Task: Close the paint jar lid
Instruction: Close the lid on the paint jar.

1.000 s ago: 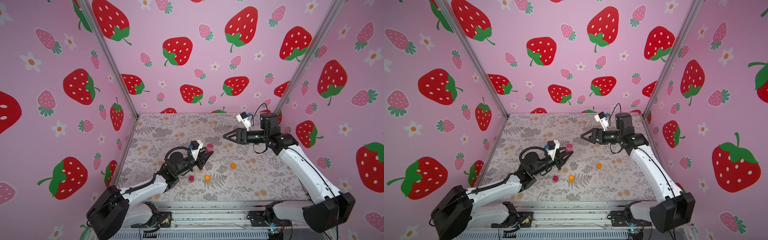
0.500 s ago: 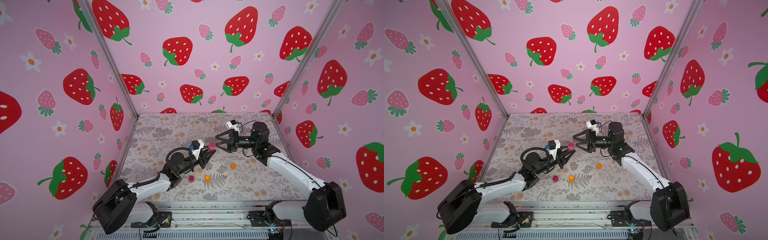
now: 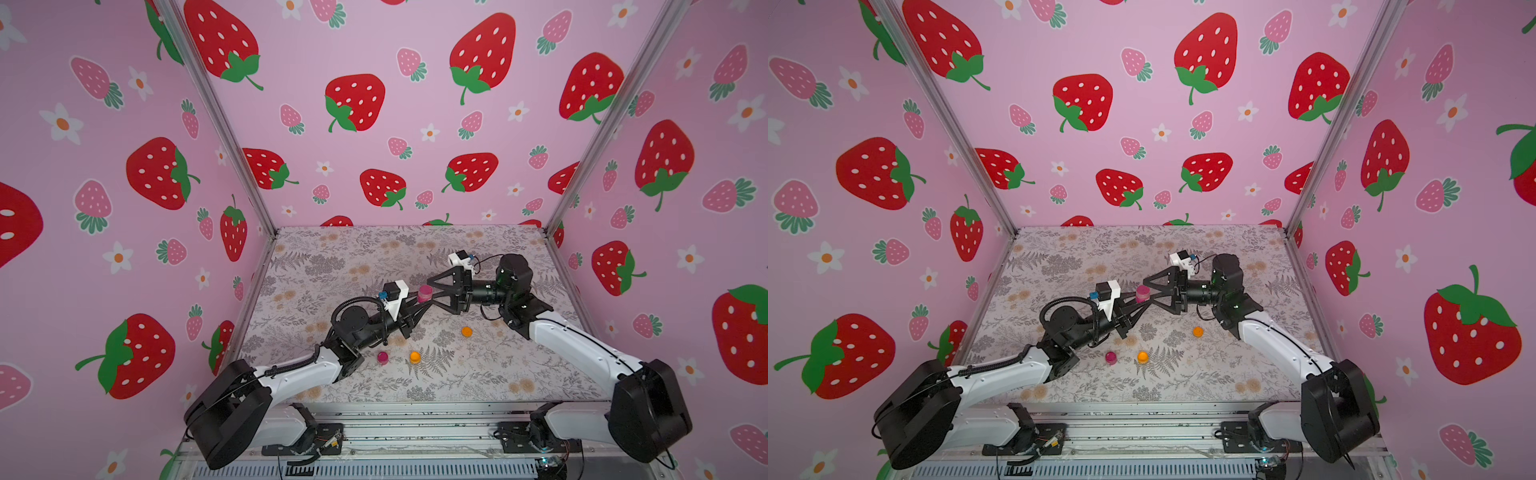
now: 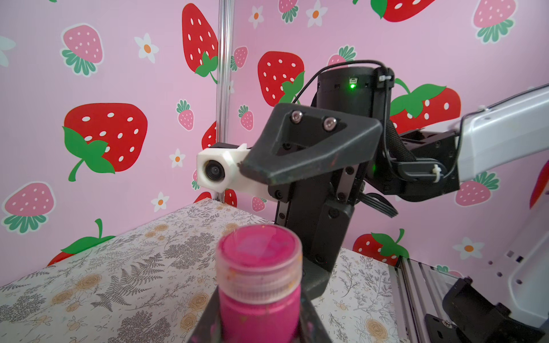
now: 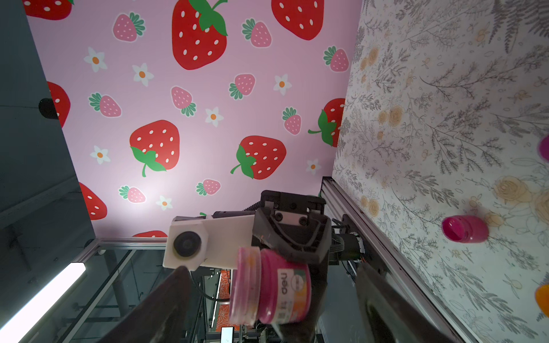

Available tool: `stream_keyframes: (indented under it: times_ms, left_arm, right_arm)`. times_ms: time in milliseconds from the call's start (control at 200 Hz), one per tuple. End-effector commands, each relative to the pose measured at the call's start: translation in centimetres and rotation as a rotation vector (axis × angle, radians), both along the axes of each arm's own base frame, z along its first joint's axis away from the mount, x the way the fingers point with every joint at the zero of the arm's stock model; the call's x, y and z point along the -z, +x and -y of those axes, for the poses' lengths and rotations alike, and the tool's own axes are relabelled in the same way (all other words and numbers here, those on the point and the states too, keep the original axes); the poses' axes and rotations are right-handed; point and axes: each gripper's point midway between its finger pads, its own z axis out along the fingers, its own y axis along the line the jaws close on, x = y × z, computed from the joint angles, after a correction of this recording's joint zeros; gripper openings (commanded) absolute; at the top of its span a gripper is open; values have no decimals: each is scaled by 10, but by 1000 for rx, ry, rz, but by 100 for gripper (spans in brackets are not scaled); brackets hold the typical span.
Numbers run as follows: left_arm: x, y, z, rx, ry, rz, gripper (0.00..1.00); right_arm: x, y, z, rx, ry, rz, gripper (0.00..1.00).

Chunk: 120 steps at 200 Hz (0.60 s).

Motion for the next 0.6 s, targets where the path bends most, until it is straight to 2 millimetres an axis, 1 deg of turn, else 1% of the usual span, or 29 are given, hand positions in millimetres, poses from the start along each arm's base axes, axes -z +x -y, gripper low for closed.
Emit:
stream_keyframes:
  times_ms: [0,150,360,525,595]
  left_arm:
    - [-32,-3,0,-2,-60,87,28]
    - [-31,-2,0,-5,-58,87,28]
    - [-31,-2,1,-8,-54,86,28]
    - [-30,-2,-1,-14,-50,86,28]
    - [-29,-2,-1,-16,-48,85,28]
  right_arm:
    - [-12,-3,-5,-4,42,28,82]
    - [-6,-5,-8,-4,45,-2,75]
    - [-5,-7,-12,-1,54,-8,67]
    - [-8,-7,-12,2,62,-4,60]
    - [-8,-8,-11,4,61,-5,59]
